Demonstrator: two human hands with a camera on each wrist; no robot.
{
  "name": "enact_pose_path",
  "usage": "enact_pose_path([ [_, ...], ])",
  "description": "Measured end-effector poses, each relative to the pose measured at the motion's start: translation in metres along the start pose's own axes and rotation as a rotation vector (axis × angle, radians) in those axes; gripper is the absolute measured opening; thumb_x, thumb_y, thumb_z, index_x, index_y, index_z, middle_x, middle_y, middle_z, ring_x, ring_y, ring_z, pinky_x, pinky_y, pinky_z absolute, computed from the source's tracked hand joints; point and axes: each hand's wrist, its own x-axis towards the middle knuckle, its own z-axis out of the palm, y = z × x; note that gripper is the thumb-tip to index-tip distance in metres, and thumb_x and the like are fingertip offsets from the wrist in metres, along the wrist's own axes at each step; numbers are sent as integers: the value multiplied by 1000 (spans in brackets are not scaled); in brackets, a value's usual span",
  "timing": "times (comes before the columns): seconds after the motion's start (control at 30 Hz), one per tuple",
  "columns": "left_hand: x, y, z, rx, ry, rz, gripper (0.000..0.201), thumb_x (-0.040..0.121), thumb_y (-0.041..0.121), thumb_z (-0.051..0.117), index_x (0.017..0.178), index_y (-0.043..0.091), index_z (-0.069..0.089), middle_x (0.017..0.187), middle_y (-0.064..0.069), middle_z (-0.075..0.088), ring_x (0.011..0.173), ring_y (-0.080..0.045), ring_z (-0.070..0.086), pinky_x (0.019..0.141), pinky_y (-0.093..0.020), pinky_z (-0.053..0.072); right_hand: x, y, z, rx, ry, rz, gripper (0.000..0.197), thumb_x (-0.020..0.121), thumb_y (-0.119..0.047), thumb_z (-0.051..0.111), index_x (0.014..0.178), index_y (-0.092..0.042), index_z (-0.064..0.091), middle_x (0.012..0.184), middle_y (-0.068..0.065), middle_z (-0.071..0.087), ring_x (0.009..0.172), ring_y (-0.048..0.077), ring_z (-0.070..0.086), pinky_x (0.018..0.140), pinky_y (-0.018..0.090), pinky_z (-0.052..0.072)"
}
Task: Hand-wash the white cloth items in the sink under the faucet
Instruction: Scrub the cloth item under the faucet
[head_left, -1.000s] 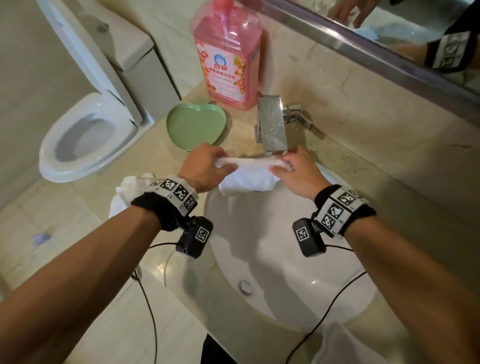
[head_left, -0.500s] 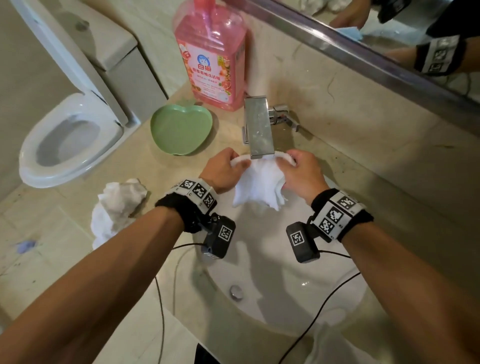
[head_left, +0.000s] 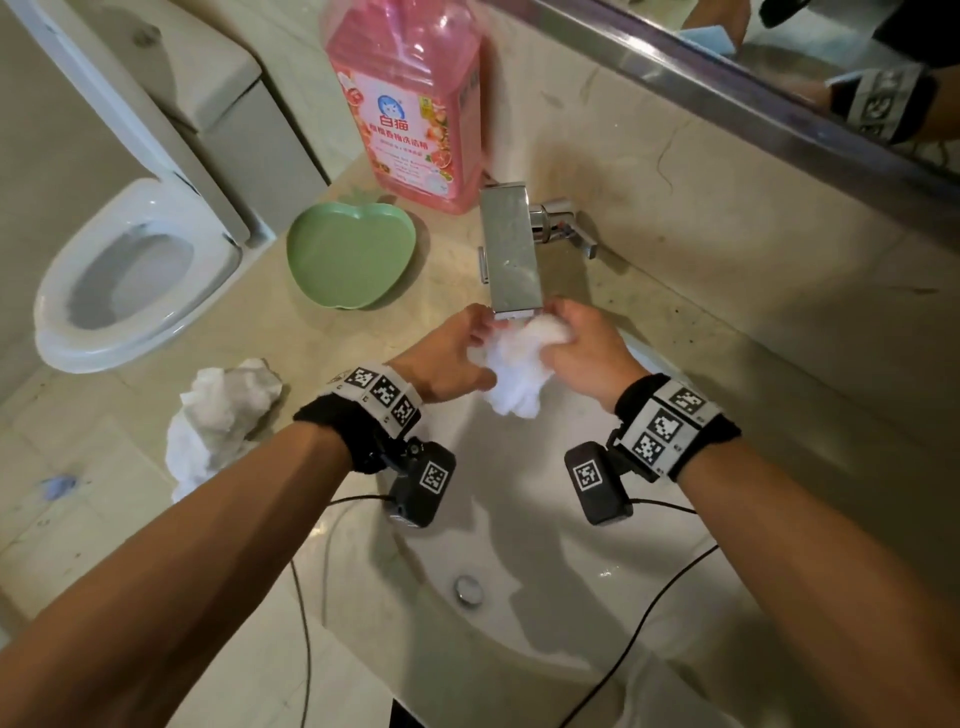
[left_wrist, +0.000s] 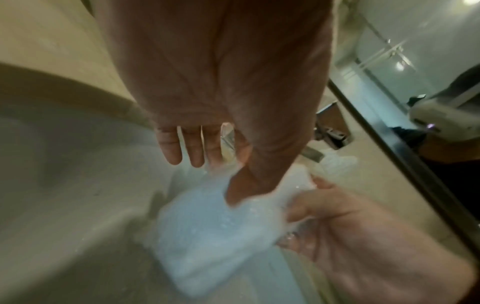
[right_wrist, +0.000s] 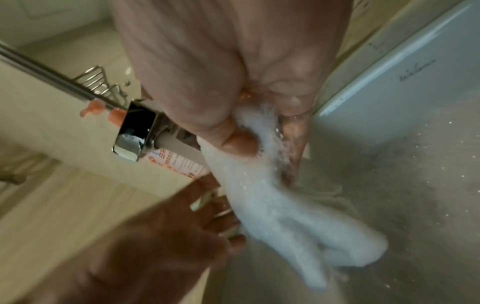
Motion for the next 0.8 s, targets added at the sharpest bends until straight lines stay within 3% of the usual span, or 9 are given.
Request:
enact_pose_path([
  [0.07, 1, -12, 1, 96, -63, 39, 85, 69, 17, 85, 141, 19, 40, 135, 2, 48, 122, -11, 45, 97, -25, 37, -1, -4, -3, 75, -9, 8, 36, 72, -2, 59, 86, -34, 66, 82, -13, 72, 86, 17, 68, 64, 34, 60],
  [0.13, 4, -13, 9, 2, -142, 72, 95, 63, 23, 92, 143, 21, 40, 134, 7, 51, 124, -10, 49, 101, -26, 40, -1, -6, -4, 139, -28, 10, 48, 74, 8, 58, 73, -40, 66, 70, -15, 66, 74, 15, 62, 50, 26, 52],
  [0.23, 16, -11, 20, -28, -83, 75, 85, 63, 21, 92, 137, 17, 49, 129, 0, 60, 115, -11, 57, 95, -23, 48, -1, -7, -9, 220, -55, -2, 56, 75, 20, 55, 71, -36, 65, 81, -2, 59, 72, 15, 56, 47, 21, 46],
  [0.3, 22, -9, 21, 81, 31, 7, 63, 73, 23, 84, 129, 15, 56, 121, -3, 65, 96, -9, 56, 78, -20, 43, -3, -7, -16, 224, -70, -18, 51, 75, 21, 55, 78, -29, 62, 89, 3, 58, 78, 16, 57, 54, 22, 50],
  [0.4, 28, -11, 17, 227, 133, -44, 45, 84, 21, 72, 124, 11, 57, 113, -5, 65, 86, -12, 53, 74, -20, 36, -8, -4, -28, 186, -116, 53, 36, 76, 14, 68, 84, -20, 61, 107, 11, 60, 95, 25, 62, 77, 36, 59],
  [0.47, 28, -9, 13, 272, 166, -6, 43, 85, 14, 68, 125, 9, 54, 115, -9, 64, 95, -22, 60, 75, -22, 38, -11, -1, -33, 268, -200, 173, 27, 76, 2, 79, 81, -14, 58, 114, 18, 61, 105, 34, 65, 88, 48, 59],
  [0.57, 28, 0, 7, 429, 105, 164, 60, 82, 20, 68, 138, 13, 47, 132, -13, 54, 119, -30, 53, 98, -35, 45, -8, 6, -26, 330, -243, 274, 36, 75, -14, 85, 81, -14, 49, 103, 19, 58, 99, 34, 65, 91, 61, 54],
  [0.67, 24, 9, 4, 511, 96, 324, 78, 70, 32, 80, 139, 19, 47, 136, -11, 52, 123, -29, 51, 99, -42, 47, 0, 7, -11, 154, -290, 294, 52, 68, -13, 91, 109, -14, 58, 109, 10, 69, 94, 26, 73, 77, 50, 62],
  [0.8, 22, 11, 4, 699, 167, 201, 74, 65, 37, 84, 128, 11, 56, 121, -15, 60, 99, -34, 64, 74, -37, 52, 6, 9, 2, -230, -292, 187, 49, 59, -36, 90, 97, -14, 68, 86, 5, 73, 62, 13, 66, 52, 28, 53],
])
